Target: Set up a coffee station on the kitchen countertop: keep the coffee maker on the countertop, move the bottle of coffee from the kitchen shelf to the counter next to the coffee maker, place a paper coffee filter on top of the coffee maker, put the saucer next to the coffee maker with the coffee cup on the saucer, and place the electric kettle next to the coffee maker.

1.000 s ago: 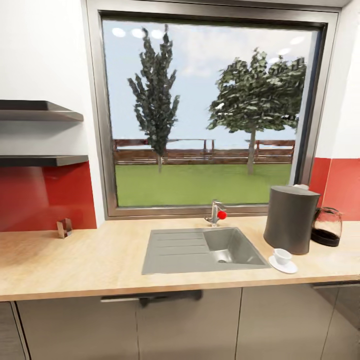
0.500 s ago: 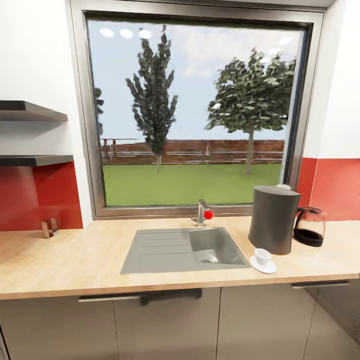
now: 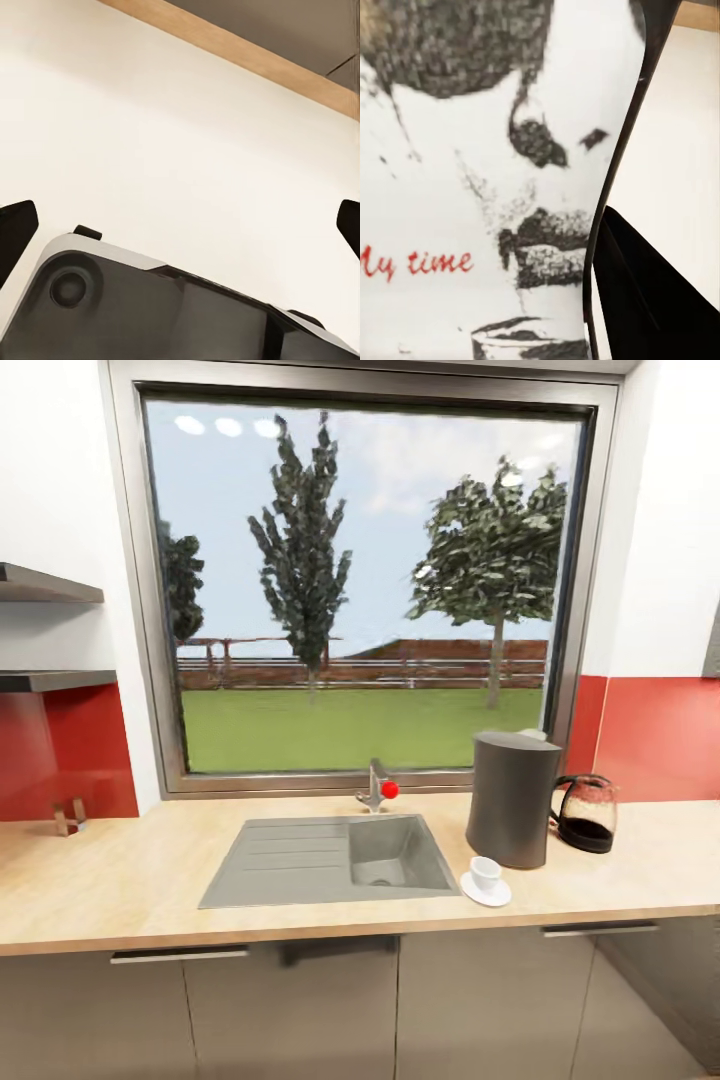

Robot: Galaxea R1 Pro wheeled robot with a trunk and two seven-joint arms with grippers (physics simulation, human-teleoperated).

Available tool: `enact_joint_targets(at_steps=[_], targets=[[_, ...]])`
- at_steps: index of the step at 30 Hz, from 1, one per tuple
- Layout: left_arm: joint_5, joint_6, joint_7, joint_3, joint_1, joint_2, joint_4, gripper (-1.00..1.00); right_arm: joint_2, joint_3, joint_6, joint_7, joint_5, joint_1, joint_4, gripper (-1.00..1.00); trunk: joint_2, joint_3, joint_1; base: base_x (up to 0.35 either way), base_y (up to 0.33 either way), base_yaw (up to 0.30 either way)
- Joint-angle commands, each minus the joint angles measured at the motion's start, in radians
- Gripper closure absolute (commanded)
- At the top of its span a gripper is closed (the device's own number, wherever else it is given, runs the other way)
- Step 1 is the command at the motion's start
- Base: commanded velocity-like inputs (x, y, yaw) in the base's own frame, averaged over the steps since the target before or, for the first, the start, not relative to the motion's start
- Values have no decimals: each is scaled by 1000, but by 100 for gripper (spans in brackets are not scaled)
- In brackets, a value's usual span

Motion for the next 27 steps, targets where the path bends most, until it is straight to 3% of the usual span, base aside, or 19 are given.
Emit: enact_joint_targets(at_steps=[1, 12, 27], targets=[[11, -2, -3, -6, 1, 0, -1, -100, 0, 6, -6, 7, -14, -1, 3, 100, -1, 0, 0, 0, -329, 0], [11, -2, -3, -6, 1, 0, 0, -100, 0, 6, -7, 7, -14, -1, 3, 100, -1, 0, 0, -3, -329, 0], [11, -4, -3, -6, 1, 0, 2, -100, 0, 6, -7, 7, -14, -1, 3, 100, -1, 0, 0, -95, -326, 0]])
